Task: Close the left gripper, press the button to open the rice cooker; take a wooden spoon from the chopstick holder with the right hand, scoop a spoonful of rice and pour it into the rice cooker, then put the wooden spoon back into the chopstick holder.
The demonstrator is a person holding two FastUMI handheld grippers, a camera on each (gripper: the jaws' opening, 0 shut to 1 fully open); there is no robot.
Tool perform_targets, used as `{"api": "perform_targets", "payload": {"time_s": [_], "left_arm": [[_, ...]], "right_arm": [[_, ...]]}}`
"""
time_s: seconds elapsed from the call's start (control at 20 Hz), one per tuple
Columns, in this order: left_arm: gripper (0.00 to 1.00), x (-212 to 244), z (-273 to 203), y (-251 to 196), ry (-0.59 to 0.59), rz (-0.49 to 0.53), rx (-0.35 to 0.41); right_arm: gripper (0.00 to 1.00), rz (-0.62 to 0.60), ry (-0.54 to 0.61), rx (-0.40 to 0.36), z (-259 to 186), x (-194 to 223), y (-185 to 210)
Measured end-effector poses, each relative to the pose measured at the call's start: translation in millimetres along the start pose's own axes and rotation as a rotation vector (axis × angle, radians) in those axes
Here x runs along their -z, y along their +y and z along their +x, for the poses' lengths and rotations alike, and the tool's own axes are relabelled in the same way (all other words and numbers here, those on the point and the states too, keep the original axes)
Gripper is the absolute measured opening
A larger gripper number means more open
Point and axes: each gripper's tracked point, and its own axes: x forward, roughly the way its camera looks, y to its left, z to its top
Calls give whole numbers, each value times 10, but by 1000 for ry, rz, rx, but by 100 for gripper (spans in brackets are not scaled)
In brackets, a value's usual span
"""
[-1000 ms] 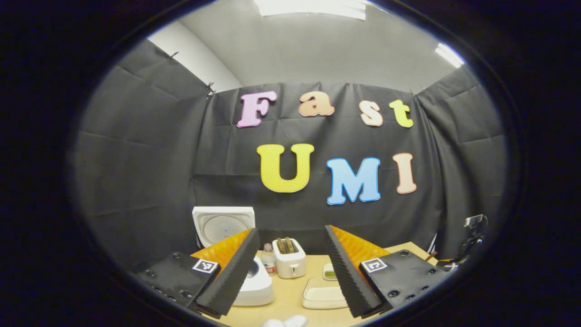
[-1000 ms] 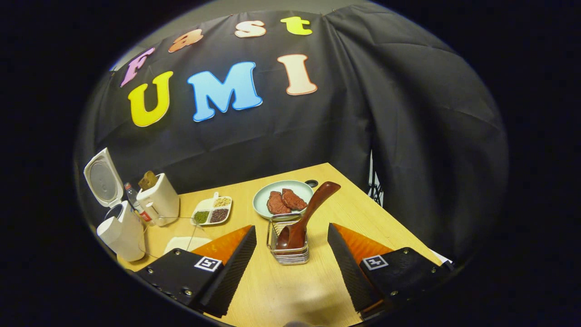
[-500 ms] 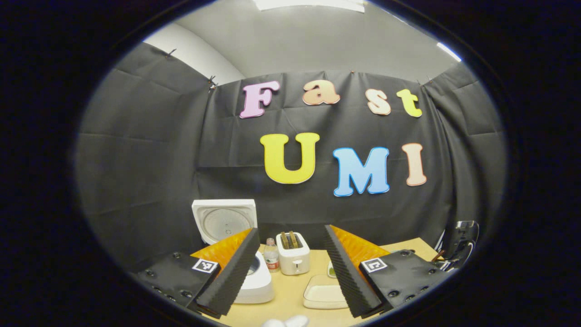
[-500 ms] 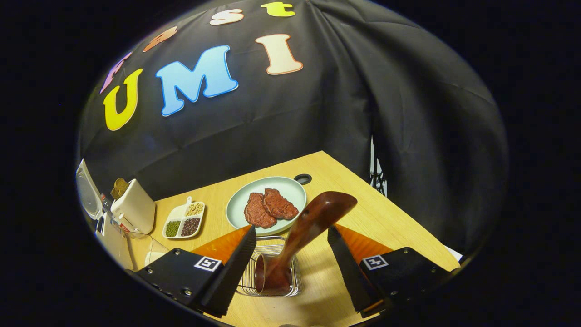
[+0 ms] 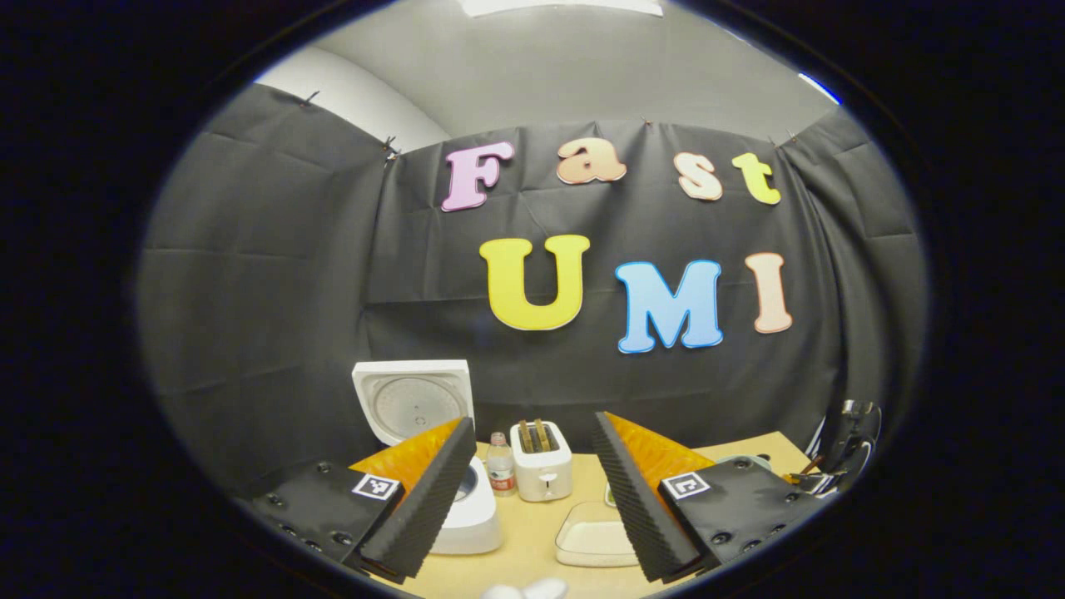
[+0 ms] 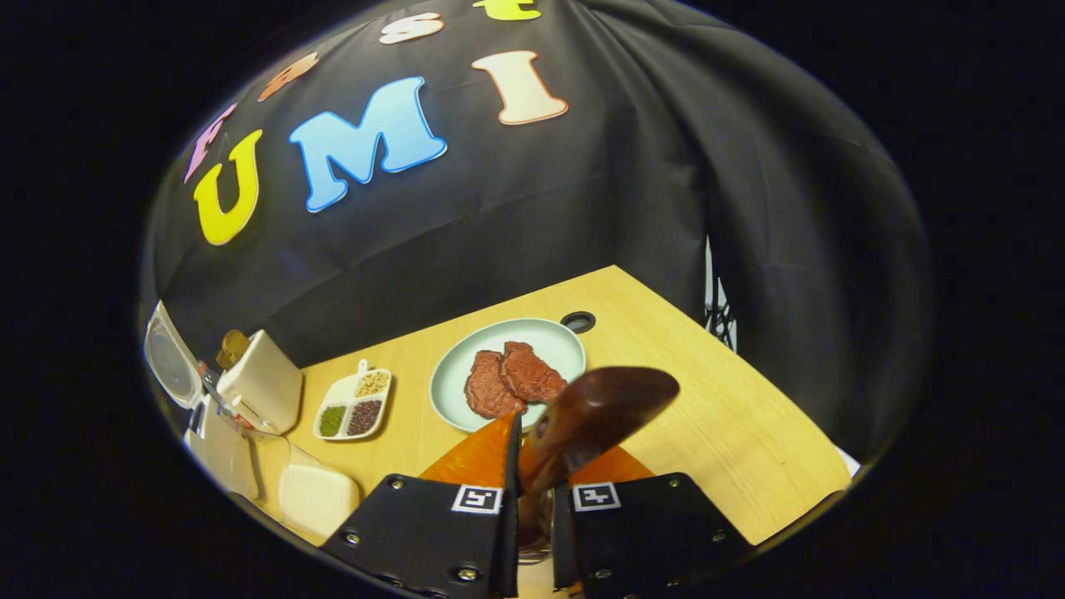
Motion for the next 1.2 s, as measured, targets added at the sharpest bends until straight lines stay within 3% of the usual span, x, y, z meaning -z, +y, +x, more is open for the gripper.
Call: {"api": "perform_targets", "payload": {"time_s": [0.35, 0.6, 0.95, 1.2], "left_arm": [[99, 56, -82, 191, -6, 21, -41], [98, 139, -80, 445, -9, 21, -48], [98, 309, -62, 941, -17, 5, -36], [98, 424, 8, 1385, -9, 0, -49]], "right_arm": [[16, -27, -3, -2, -62, -88, 55], [16, -101, -104, -4, -396, -615, 330], [16, -187, -221, -74, -1144, -1383, 1337], [16, -244, -262, -161, -1511, -1368, 2281]]}}
